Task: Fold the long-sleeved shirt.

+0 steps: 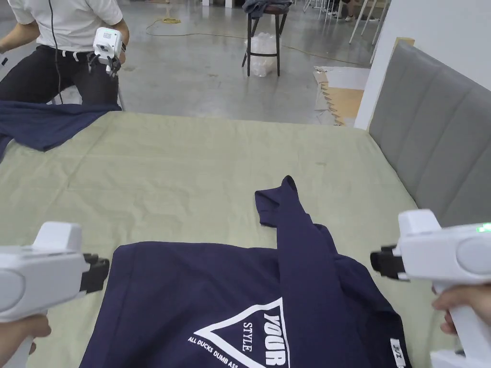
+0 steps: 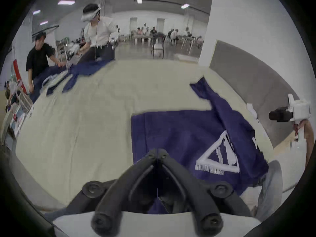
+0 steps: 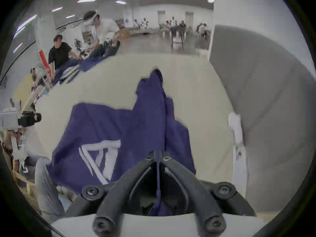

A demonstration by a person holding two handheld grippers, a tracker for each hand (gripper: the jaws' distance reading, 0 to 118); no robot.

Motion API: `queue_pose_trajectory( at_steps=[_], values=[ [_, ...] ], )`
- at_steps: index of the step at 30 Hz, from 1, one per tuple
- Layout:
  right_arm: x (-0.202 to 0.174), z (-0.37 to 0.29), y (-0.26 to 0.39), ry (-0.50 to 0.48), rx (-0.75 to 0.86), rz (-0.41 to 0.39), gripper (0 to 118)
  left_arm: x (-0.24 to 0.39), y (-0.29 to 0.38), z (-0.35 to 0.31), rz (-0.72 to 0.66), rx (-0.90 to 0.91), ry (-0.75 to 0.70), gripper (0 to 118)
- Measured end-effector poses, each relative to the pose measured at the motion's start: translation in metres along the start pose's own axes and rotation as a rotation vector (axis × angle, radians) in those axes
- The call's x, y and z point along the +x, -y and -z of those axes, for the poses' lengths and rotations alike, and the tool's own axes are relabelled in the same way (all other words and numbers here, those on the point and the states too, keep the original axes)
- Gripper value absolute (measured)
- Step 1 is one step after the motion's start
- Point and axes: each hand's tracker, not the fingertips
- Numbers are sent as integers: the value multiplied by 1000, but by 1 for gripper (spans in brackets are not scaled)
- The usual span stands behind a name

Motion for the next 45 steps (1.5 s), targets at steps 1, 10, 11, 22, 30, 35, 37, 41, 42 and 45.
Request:
queue_pose_trajectory(
  at_steps=[1,10,11,22,30,35,37,41,42,45],
  values=[
    [-1,9,-26,9,25,-28,1,1,-13,9,-3,22,12,4],
    [-2,214,-204,-13,-101,-72,23,5,-35,96,-51,11,36,4],
    [-4,241,-210,-10,-133,-84,47,4,-30,102,-65,4,40,4],
    [-7,413,-230,101,-330,74,6,-16,5,123,-121,-96,6,4],
    [-9,262,-224,15,-81,21,4,-6,3,85,-108,-63,21,4],
    [-19,111,-173,-104,61,-78,4,2,-1,49,-121,-18,76,4],
    [-26,68,-135,-105,73,-78,4,3,-2,43,-117,-9,83,4],
    [-44,45,-53,-104,29,-100,4,11,0,36,-123,-1,67,4],
    [-46,53,-30,-110,-24,-102,4,13,2,34,-137,-4,73,4],
    [-59,77,33,-82,-159,-77,4,21,15,21,-139,-9,97,4]
  ],
)
